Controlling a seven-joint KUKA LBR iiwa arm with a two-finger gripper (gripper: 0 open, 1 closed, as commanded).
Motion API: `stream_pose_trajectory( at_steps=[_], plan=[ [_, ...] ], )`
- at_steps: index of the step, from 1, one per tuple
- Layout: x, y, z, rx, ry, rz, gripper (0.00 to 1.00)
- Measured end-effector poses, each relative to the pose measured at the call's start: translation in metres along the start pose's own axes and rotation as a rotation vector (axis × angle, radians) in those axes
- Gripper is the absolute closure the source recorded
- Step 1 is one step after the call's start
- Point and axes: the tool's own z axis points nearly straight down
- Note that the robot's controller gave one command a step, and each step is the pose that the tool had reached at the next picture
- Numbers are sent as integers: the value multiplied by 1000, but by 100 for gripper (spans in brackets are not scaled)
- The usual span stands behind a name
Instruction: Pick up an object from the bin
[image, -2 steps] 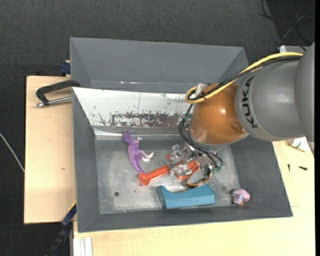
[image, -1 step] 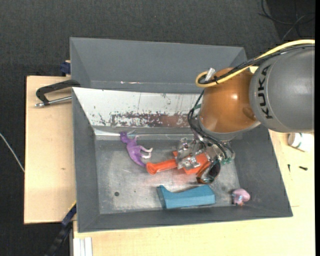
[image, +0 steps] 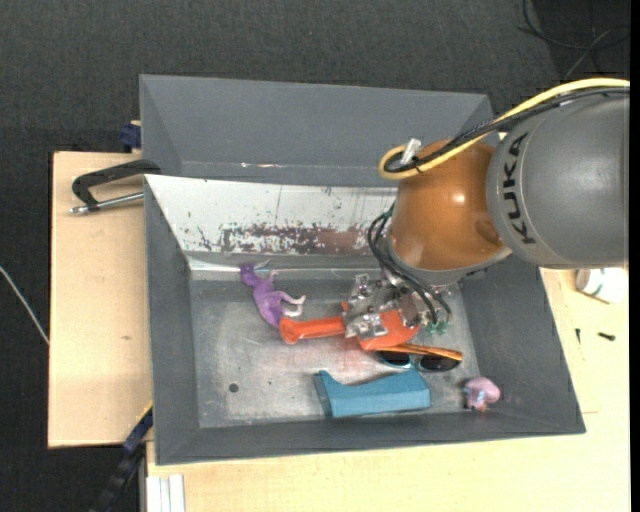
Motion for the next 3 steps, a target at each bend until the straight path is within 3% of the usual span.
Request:
stream_pose_trajectory(
  at_steps=[1,2,3],
  plan=[
    [-4,-4,-27,-3,18,-26,100],
    [17,-43,-96,-2,12,-112,100],
    [21,-51,-110,0,10,-94,100]
  ],
)
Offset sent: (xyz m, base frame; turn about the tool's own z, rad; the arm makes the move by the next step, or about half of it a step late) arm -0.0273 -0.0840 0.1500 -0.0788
